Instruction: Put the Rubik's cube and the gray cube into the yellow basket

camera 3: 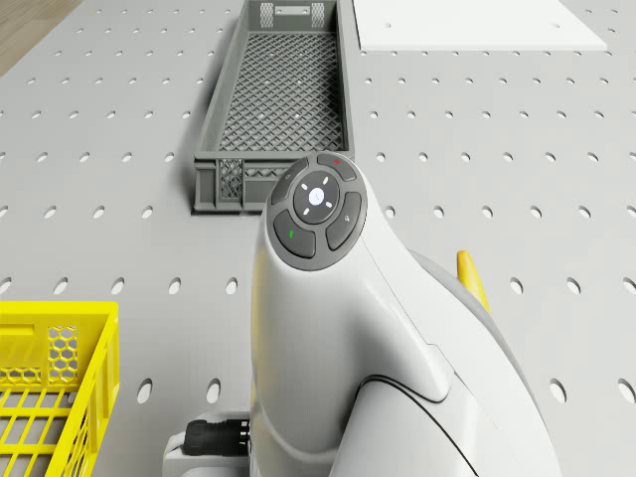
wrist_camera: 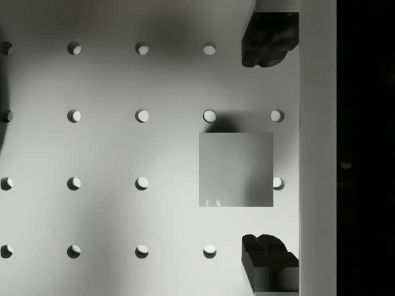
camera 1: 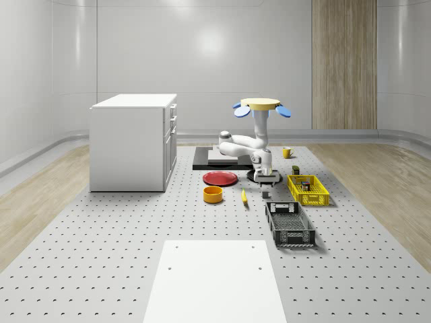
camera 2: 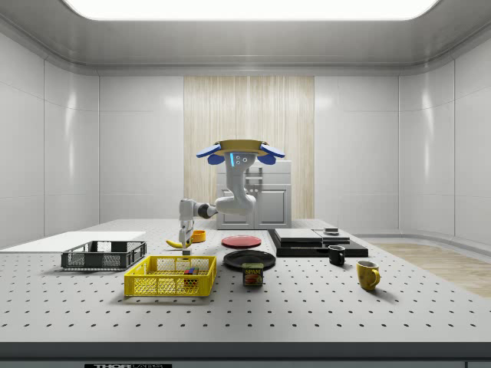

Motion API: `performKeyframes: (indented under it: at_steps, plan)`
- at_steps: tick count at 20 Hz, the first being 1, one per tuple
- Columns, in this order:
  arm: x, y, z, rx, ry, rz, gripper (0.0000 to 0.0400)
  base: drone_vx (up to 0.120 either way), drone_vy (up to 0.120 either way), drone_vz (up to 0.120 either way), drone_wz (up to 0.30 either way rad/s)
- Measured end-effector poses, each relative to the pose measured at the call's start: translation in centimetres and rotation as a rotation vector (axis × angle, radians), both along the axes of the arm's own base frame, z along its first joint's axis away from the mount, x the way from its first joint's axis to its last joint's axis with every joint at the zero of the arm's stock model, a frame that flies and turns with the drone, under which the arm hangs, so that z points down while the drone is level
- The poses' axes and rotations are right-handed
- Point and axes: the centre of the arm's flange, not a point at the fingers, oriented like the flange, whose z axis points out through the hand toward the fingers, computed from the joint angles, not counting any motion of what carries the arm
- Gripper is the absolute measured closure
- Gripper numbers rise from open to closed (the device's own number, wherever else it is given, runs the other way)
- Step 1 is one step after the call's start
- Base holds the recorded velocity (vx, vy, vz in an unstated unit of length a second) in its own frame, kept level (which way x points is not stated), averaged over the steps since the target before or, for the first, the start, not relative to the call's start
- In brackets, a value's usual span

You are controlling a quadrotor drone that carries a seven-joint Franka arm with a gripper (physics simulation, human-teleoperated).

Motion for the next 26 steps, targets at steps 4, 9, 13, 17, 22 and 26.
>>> performKeyframes:
  at_steps: [4, 9, 13, 17, 22, 26]
  plan:
    - [0.0, 0.3, 1.3, 0.0, 0.0, 0.0, 0.0, 0.0, 0.0, 0.0, 0.0]
    - [0.0, 1.3, 2.0, 0.0, 0.0, 0.0, 0.0, 0.0, 0.0, 0.0, 0.0]
    - [0.0, 1.6, 2.7, 0.0, 0.0, 0.0, 0.0, 0.0, 0.0, 0.0, 0.0]
    - [0.0, 1.7, 3.4, 0.0, 0.0, 0.0, 0.0, 0.0, 0.0, 0.0, 0.0]
    - [0.0, 1.8, 3.9, 0.0, 0.0, 0.0, 0.0, 0.0, 0.0, 0.0, 0.0]
    - [0.0, 1.6, 4.1, 0.0, 0.0, 0.0, 0.0, 0.0, 0.0, 0.0, 0.0]
